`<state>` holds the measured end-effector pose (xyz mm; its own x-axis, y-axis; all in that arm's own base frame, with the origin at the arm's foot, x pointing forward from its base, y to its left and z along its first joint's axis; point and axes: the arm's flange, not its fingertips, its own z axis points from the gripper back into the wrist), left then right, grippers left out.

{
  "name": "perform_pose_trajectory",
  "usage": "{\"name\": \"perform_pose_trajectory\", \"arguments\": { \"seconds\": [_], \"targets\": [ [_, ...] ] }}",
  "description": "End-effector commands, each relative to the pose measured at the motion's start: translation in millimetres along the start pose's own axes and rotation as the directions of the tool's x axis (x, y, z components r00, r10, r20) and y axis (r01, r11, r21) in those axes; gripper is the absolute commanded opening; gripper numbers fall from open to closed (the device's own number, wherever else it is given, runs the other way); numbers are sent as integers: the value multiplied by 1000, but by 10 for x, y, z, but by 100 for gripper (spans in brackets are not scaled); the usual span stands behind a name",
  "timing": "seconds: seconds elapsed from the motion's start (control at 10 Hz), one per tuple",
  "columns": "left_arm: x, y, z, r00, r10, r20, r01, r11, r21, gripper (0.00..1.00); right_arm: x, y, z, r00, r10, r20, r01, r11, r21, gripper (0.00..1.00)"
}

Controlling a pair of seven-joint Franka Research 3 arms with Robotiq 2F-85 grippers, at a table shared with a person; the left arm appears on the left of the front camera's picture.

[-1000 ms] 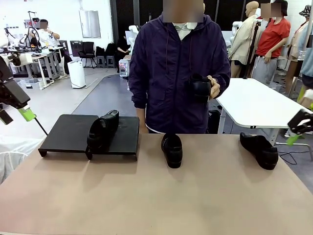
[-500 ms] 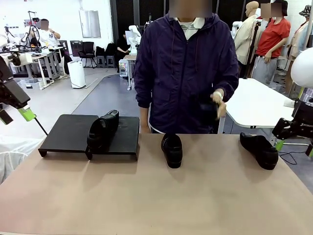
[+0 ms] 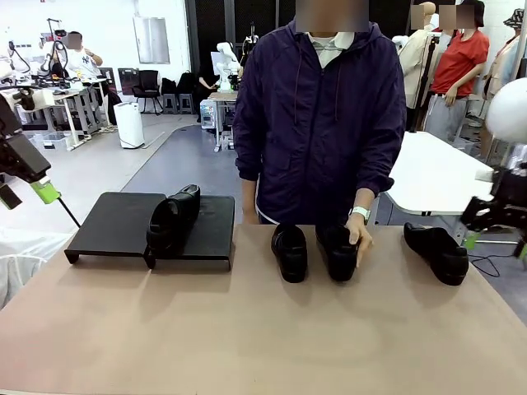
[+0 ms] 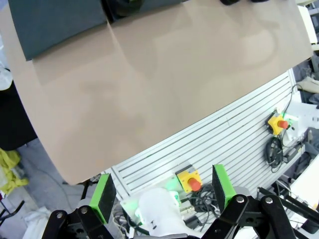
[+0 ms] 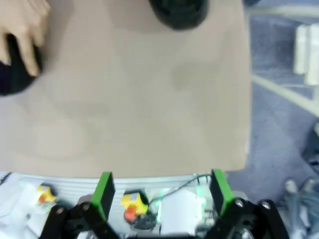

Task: Organize the shoes by placing them on the stand.
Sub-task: Pick up one Shoe and place it in the middle of the table.

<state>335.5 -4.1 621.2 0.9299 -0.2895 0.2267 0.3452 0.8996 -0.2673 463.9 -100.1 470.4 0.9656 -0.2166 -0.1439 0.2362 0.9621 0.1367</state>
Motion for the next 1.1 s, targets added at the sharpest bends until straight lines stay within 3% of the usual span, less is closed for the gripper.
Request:
{"name": "perform_pose_trajectory", "arguments": {
  "seconds": [0.0, 0.4, 1.0],
  "targets": [
    [-1, -22, 11, 1000, 9, 13, -9, 1000, -16, 100, -324, -485, 471, 999, -15, -44, 19, 997, 76, 100],
    [-1, -22, 11, 1000, 9, 13, -9, 1000, -16, 100, -654, -1187, 579, 993, -99, -62, 111, 968, 223, 100],
    [-1, -22, 11, 1000, 9, 13, -9, 1000, -16, 100, -664, -1237, 528, 991, -123, -47, 131, 963, 236, 100]
  ]
}}
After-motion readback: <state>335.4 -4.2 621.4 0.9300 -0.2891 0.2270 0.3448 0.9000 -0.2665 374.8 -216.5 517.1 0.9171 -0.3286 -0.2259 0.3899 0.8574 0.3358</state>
